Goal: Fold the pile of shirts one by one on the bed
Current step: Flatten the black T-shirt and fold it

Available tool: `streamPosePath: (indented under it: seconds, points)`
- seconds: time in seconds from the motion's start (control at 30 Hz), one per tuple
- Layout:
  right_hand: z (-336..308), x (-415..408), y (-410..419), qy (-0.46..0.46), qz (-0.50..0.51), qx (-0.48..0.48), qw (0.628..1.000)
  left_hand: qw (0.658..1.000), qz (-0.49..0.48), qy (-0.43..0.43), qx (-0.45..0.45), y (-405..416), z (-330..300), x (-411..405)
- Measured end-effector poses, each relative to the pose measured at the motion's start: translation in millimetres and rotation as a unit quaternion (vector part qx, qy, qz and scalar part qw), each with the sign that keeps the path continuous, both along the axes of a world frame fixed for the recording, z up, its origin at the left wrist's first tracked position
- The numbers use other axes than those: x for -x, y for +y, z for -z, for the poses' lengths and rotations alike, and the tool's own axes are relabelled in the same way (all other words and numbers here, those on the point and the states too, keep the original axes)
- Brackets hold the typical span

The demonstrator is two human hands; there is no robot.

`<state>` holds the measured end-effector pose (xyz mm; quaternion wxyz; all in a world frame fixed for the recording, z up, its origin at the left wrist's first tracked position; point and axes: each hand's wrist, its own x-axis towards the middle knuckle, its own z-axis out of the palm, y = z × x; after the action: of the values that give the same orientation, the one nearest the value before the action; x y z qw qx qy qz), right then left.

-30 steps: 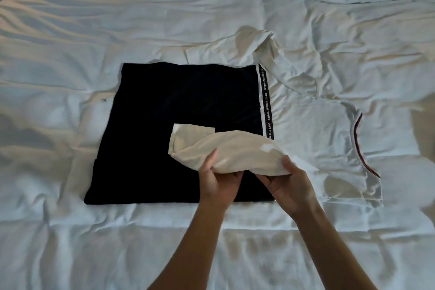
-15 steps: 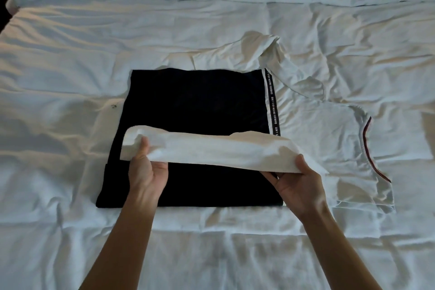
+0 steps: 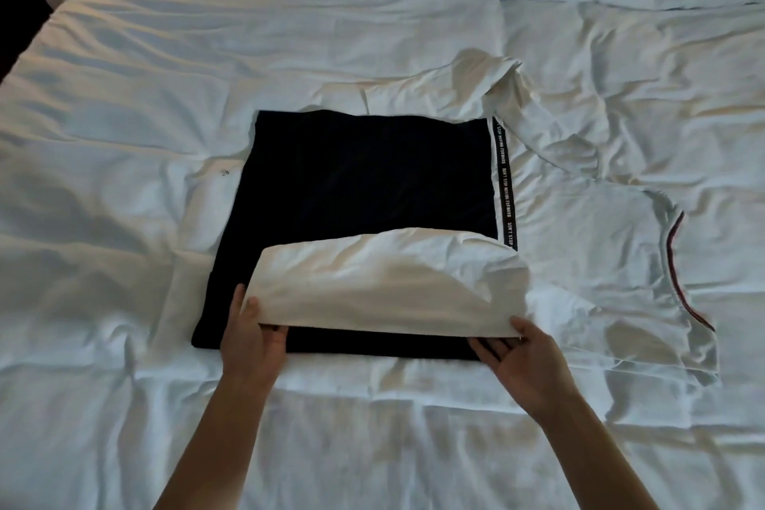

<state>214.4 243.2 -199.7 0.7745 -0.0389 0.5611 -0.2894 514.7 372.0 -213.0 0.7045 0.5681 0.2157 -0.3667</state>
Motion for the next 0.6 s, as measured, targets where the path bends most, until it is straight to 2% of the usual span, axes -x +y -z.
streamPosePath:
  seconds: [0.07, 0.1, 0.13, 0.17, 0.2, 0.23, 0.27, 0.33, 0.4, 0.47, 0.5, 0.53, 0.6]
  points:
    - [-14, 3, 2, 0.108, -0.182, -0.014, 0.977, 0.988, -0.002, -0.058, -0.14, 4, 2, 5]
    - [-18, 5, 4, 0.165, -0.272, 0.006, 0.948, 0.96, 0.002, -0.145, -0.242, 1, -1, 12]
    - [-21, 6, 5, 0.246, -0.331, 0.064, 0.909, 0.914, 0.013, -0.262, -0.308, -6, -6, 25]
    - [-20, 6, 5, 0.347, -0.355, 0.163, 0.853, 0.866, 0.046, -0.385, -0.317, -16, -8, 43]
    - [-18, 5, 4, 0.449, -0.347, 0.279, 0.775, 0.825, 0.106, -0.48, -0.279, -30, -6, 66]
    - [-15, 1, 2, 0.512, -0.304, 0.391, 0.702, 0.788, 0.188, -0.542, -0.222, -45, 0, 91]
    - [-8, -4, 0, 0.534, -0.267, 0.48, 0.643, 0.743, 0.284, -0.583, -0.165, -61, 7, 115]
    - [19, -8, -11, 0.517, -0.298, 0.573, 0.562, 0.622, 0.443, -0.637, -0.108, -84, 24, 150]
    - [47, -4, -20, 0.507, -0.405, 0.583, 0.488, 0.515, 0.532, -0.659, -0.132, -94, 46, 156]
    - [64, 0, -22, 0.527, -0.492, 0.559, 0.409, 0.436, 0.558, -0.678, -0.198, -88, 64, 134]
    - [70, 2, -22, 0.535, -0.52, 0.544, 0.383, 0.399, 0.561, -0.686, -0.236, -79, 70, 115]
    - [73, 3, -21, 0.542, -0.534, 0.533, 0.371, 0.369, 0.563, -0.688, -0.271, -68, 75, 91]
    - [76, 0, -22, 0.556, -0.539, 0.521, 0.36, 0.338, 0.552, -0.684, -0.337, -45, 77, 36]
